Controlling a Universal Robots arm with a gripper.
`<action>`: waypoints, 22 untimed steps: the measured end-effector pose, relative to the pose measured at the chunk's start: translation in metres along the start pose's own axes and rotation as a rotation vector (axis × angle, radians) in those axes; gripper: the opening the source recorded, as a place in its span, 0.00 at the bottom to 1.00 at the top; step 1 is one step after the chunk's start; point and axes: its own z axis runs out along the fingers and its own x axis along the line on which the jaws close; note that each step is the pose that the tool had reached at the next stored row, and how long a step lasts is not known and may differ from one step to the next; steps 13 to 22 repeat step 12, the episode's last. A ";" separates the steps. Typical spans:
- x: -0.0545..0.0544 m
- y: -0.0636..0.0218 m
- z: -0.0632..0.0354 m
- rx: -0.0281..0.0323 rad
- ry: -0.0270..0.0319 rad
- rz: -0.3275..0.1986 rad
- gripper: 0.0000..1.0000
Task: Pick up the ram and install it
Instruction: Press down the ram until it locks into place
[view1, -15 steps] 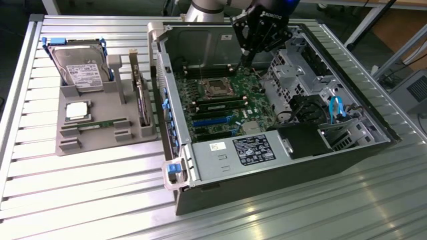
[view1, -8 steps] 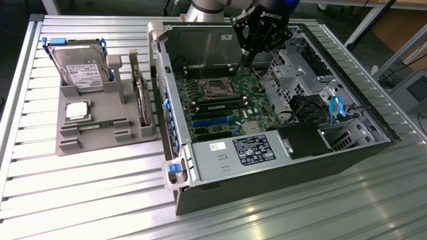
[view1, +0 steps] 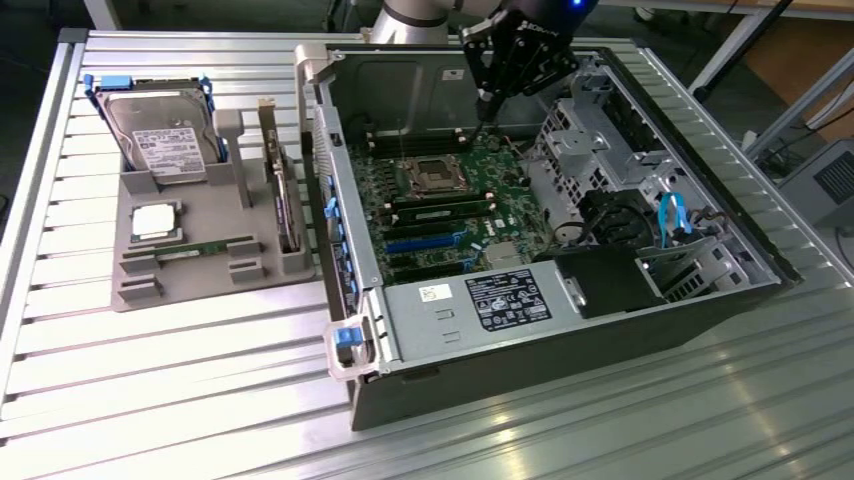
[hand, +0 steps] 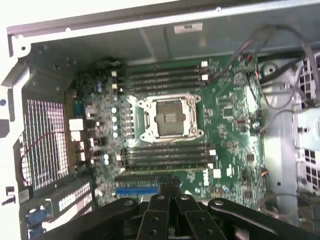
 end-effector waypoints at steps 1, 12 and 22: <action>0.000 -0.0003 -0.0001 -0.0001 -0.0041 0.000 0.10; 0.000 -0.0003 0.0005 -0.0082 -0.1069 -0.006 0.10; 0.000 -0.0003 0.0005 -0.0082 -0.1069 -0.006 0.10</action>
